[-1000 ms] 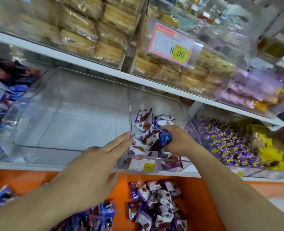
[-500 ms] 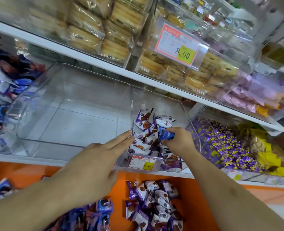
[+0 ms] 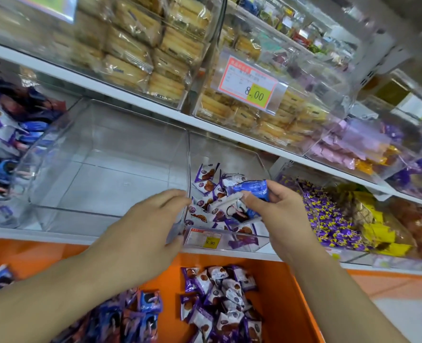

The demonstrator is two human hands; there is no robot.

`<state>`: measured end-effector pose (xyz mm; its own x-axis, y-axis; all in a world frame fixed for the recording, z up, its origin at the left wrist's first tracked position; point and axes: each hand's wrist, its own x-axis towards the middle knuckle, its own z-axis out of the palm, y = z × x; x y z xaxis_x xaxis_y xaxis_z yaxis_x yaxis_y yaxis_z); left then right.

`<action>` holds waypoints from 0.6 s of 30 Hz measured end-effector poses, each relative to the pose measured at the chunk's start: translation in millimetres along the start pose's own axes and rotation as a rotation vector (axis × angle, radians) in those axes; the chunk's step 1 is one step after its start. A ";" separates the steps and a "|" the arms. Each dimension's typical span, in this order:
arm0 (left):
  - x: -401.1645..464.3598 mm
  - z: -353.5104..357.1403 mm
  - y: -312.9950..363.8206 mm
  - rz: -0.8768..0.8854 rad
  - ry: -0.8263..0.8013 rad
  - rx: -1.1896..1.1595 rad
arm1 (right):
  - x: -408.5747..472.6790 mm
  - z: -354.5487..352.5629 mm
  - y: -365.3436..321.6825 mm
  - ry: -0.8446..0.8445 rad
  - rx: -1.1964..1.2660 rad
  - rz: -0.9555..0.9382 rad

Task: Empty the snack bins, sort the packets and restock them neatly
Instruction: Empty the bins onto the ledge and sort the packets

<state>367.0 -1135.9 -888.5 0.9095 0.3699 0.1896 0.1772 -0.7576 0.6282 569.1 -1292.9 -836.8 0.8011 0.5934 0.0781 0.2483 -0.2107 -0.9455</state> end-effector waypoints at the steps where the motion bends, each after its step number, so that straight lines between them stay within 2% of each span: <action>1: -0.2 -2.5 6.2 -0.036 0.023 -0.049 | -10.9 5.9 -3.1 -0.017 0.054 0.027; 2: -1.5 -5.0 13.3 -0.074 0.059 -0.118 | -21.7 13.6 -5.7 -0.038 0.093 0.044; 6: -10.3 -9.5 29.6 -0.202 0.018 -0.470 | -53.8 43.8 -12.4 -0.126 0.240 0.102; 13: -34.8 -37.3 12.9 -0.372 -0.008 -0.605 | -70.3 34.2 -12.4 -0.226 0.442 0.266; 16: -39.9 -45.7 4.8 -0.411 -0.009 -0.628 | -71.8 27.3 -1.7 -0.248 0.410 0.283; 18: -41.8 -48.5 1.6 -0.430 -0.002 -0.622 | -73.3 24.1 4.7 -0.268 0.292 0.257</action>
<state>311.0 -1126.5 -858.8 0.8089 0.5631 -0.1693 0.2720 -0.1031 0.9567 498.3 -1318.7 -854.6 0.6381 0.7384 -0.2181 -0.1336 -0.1728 -0.9759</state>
